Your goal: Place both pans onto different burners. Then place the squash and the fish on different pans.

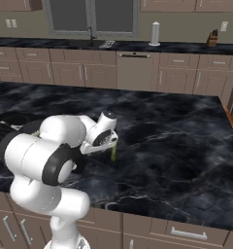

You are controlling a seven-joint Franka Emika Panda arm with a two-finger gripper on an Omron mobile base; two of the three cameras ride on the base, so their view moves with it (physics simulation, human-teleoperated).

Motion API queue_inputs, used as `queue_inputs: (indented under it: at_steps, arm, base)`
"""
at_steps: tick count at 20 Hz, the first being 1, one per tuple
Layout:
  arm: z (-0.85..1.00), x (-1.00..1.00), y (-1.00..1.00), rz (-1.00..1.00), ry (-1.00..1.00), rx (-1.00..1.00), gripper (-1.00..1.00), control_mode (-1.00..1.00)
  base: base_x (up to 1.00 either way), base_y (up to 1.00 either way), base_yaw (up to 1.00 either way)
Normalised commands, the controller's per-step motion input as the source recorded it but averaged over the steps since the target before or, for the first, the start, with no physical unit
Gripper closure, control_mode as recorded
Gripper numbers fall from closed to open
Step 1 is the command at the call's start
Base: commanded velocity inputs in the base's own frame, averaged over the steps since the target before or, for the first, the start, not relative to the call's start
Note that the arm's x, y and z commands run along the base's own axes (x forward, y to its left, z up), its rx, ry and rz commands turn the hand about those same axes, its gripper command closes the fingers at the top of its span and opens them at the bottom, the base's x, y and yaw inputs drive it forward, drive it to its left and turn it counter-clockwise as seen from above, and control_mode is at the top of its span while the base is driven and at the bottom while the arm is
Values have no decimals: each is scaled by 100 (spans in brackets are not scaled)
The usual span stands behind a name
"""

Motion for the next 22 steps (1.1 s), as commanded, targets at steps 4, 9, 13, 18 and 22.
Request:
queue_inputs:
  at_steps: [4, 9, 13, 18, 22]
  arm:
    - [6, 38, -4, -23, 2, -12, -100, -100]
    - [5, 25, -12, -25, 1, -13, -100, -100]
    - [12, 13, -19, -26, 6, -9, -100, -100]
    - [22, 5, -25, -24, 13, -2, -100, -100]
    - [14, 9, -27, -17, 14, 0, -100, -100]
  base:
    - [0, 0, 0]
    - [0, 0, 0]
    - [0, 0, 0]
    - [0, 0, 0]
    - [0, 0, 0]
